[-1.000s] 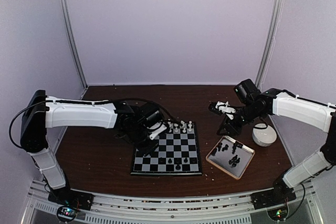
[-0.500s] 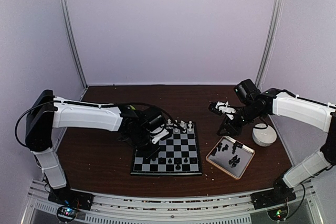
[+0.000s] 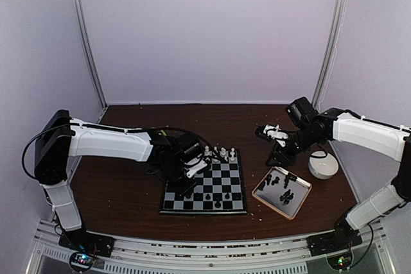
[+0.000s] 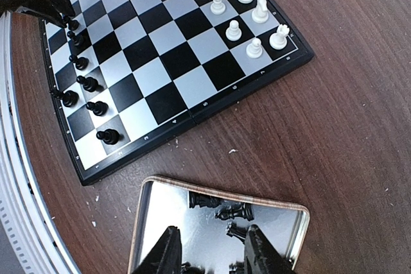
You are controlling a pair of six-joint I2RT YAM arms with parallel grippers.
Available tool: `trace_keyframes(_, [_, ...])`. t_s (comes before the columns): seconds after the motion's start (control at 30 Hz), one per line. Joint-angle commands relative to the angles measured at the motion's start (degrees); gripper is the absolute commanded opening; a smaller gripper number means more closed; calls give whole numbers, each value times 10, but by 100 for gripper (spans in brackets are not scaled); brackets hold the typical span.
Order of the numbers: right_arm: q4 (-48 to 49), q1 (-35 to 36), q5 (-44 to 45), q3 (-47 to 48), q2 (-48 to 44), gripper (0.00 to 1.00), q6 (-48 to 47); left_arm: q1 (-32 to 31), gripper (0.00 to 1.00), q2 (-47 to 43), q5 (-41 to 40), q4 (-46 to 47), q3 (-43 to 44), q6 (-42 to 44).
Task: Set up the chess pieces on the board
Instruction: Place the pawn at f7.
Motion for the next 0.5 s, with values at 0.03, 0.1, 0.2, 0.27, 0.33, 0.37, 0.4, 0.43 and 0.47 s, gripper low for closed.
trace_keyframes(0.03, [-6,-2,-6,15,5,35,-4,-2,19,-3,6,2,12,9])
trace_keyframes(0.1, [-6,-2,-6,16,5,35,-4,-2,23,-9,-3,-10,19,9])
trace_keyframes(0.2, [-7,-2,-8,15,3,35,-3,-2,28,-25,-19,-28,33,15])
trace_keyframes(0.27, [-9,-3,-4,16,2,35,-4,-1,31,-38,-26,-36,45,19])
trace_keyframes(0.33, [-17,-3,8,16,-1,35,-7,2,32,-50,-39,-46,67,23])
trace_keyframes(0.37, [-21,-5,16,17,-2,35,-7,4,33,-56,-47,-49,76,23])
trace_keyframes(0.4, [-29,-7,24,17,-1,35,-9,5,34,-64,-55,-48,83,24])
trace_keyframes(0.43, [-45,-9,34,22,2,35,-16,7,34,-71,-65,-43,90,24])
trace_keyframes(0.47, [-62,-10,44,28,8,35,-23,11,35,-78,-74,-34,96,21])
